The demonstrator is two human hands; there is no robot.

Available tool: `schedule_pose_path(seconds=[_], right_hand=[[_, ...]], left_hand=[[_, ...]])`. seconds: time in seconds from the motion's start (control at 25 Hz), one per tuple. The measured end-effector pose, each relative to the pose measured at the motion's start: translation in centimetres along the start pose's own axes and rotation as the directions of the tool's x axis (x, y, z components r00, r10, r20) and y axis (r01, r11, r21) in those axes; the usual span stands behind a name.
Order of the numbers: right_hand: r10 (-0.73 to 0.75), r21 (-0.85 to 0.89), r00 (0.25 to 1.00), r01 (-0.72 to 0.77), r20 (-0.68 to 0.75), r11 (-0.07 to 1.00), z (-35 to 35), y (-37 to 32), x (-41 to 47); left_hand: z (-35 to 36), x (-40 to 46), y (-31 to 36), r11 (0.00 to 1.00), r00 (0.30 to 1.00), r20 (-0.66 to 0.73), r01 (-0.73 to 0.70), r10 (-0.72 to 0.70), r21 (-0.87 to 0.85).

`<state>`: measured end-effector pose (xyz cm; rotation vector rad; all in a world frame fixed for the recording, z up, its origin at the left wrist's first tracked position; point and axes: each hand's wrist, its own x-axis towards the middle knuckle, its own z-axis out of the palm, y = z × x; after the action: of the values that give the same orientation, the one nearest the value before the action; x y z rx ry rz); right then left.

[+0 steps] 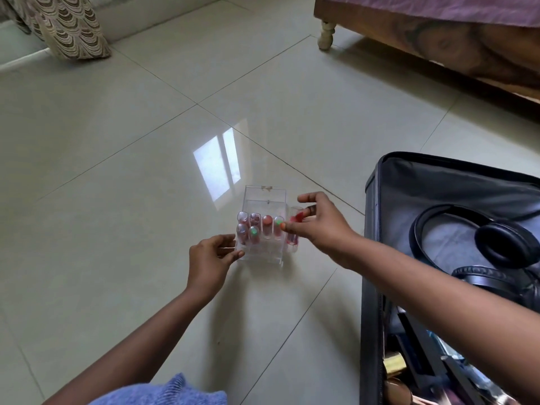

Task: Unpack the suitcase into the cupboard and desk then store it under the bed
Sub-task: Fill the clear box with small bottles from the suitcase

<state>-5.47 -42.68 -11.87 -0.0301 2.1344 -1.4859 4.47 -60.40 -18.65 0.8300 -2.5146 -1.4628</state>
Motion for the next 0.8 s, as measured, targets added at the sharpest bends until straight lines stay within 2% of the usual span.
schedule_pose_path(seconds=[0.12, 0.28, 0.44, 0.52, 0.8], right_hand=[[-0.011, 0.057, 1.000, 0.010, 0.028, 0.998, -0.8, 0.4, -0.3], [0.014, 0.005, 0.978, -0.016, 0.210, 1.000, 0.0, 0.5, -0.4], [0.087, 0.071, 0.989, -0.096, 0.120, 0.993, 1.4, 0.4, -0.1], [0.108, 0.104, 0.987, -0.121, 0.122, 0.987, 1.9, 0.5, -0.1], [0.055, -0.103, 0.934, -0.020, 0.353, 0.994, -0.3, -0.2, -0.6]], left_hand=[[0.2, -0.3, -0.1, 0.999, 1.000, -0.013, 0.018, -0.018, -0.031], [0.5, -0.9, 0.2, 0.999, 1.000, -0.006, 0.016, -0.017, -0.047], [0.6, -0.9, 0.1, 0.999, 1.000, -0.010, 0.010, -0.010, -0.047], [0.5, -1.0, -0.1, 1.000, 1.000, -0.014, 0.000, 0.000, -0.030], [0.6, -1.0, -0.5, 1.000, 1.000, -0.015, -0.022, 0.022, -0.013]])
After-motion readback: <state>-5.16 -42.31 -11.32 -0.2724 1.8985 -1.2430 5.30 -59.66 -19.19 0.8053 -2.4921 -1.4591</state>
